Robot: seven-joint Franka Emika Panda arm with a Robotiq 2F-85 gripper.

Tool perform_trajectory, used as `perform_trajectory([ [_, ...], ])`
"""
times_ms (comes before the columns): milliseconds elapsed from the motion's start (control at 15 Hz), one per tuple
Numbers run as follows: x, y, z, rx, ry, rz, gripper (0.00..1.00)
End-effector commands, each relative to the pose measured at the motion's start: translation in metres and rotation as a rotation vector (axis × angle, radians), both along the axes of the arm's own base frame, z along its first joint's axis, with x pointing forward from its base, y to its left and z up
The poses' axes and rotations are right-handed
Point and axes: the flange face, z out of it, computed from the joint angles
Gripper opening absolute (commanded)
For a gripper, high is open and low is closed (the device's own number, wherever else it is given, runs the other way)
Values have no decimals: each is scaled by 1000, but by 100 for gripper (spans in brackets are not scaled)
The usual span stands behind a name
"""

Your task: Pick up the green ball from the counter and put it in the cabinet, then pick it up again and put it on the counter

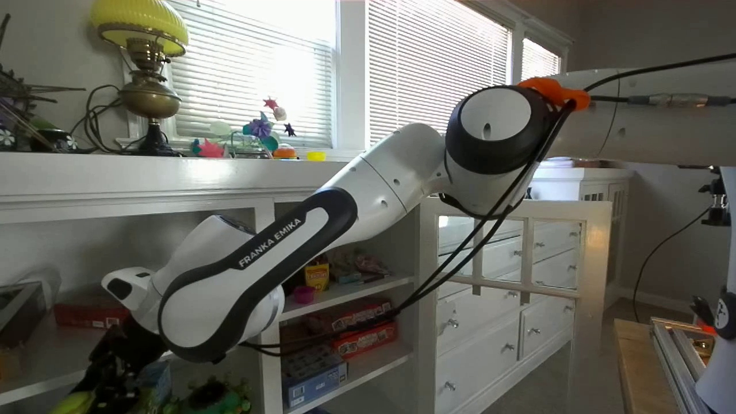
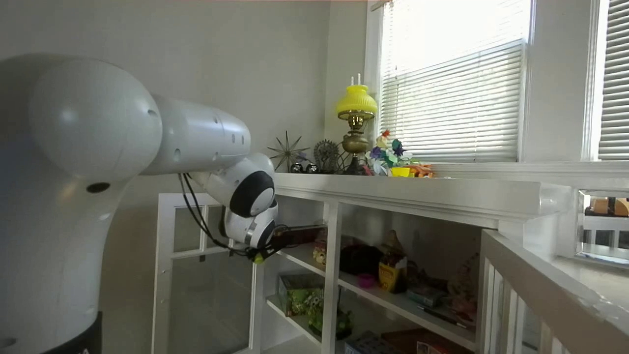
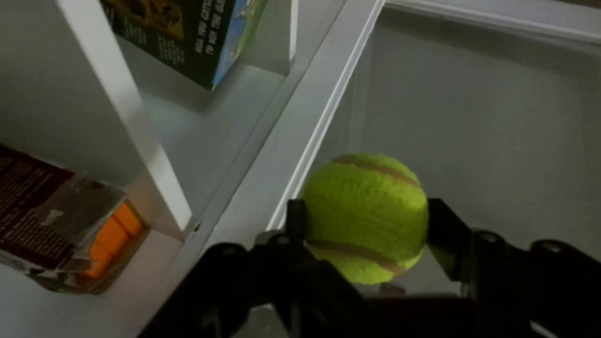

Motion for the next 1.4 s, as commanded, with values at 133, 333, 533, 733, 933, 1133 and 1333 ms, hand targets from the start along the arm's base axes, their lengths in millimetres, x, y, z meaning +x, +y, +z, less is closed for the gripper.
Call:
perform_trajectory([
  [133,-44,2,3,-129,49,96,40],
  [333,-70,7,8,-182,84,159,40],
  [533,-96,7,19,-224,132,193,40],
  [733,-122,2,34,-268,193,213,40],
  [933,-153,-4,53,-319,253,254,40],
  [1133,-184,-15,78,-360,308,291,40],
  [1333,-214,-33,109,-389,356,304,40],
])
